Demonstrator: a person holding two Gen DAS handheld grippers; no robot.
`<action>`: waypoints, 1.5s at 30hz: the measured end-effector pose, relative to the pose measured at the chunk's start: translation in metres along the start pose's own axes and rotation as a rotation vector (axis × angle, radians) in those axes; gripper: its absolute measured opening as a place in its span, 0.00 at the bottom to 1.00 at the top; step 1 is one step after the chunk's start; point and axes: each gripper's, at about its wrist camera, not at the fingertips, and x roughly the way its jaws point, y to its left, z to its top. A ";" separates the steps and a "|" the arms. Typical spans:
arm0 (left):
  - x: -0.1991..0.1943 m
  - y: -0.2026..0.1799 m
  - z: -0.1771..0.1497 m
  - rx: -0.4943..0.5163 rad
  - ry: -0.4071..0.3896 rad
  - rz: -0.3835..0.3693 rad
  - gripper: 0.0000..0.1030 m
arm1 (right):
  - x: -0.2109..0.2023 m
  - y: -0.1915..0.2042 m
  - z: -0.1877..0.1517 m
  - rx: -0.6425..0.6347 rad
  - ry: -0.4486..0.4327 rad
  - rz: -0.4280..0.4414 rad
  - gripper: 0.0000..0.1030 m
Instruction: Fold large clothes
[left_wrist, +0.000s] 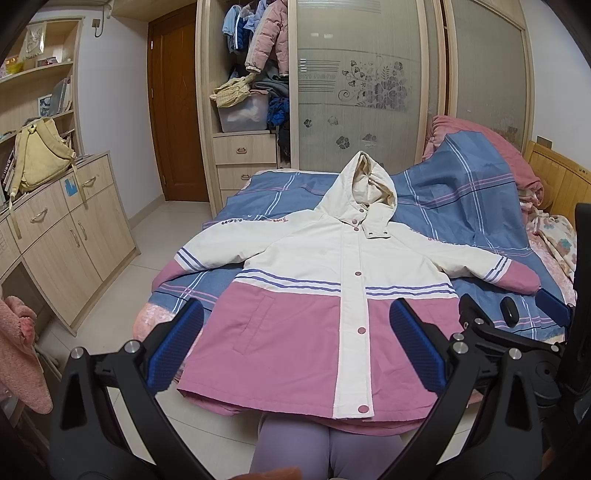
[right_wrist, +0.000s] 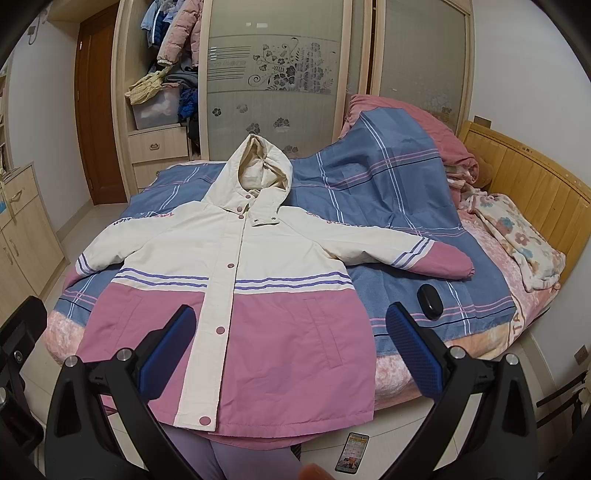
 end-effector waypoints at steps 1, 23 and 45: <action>0.000 0.000 0.000 0.000 0.000 0.000 0.98 | 0.000 0.001 0.000 -0.001 0.001 0.000 0.99; 0.000 0.000 0.001 0.000 0.002 0.000 0.98 | 0.001 0.003 -0.001 -0.012 0.008 0.009 0.99; 0.001 0.001 0.000 0.000 0.007 -0.001 0.98 | 0.005 0.003 -0.006 -0.016 0.020 0.013 0.99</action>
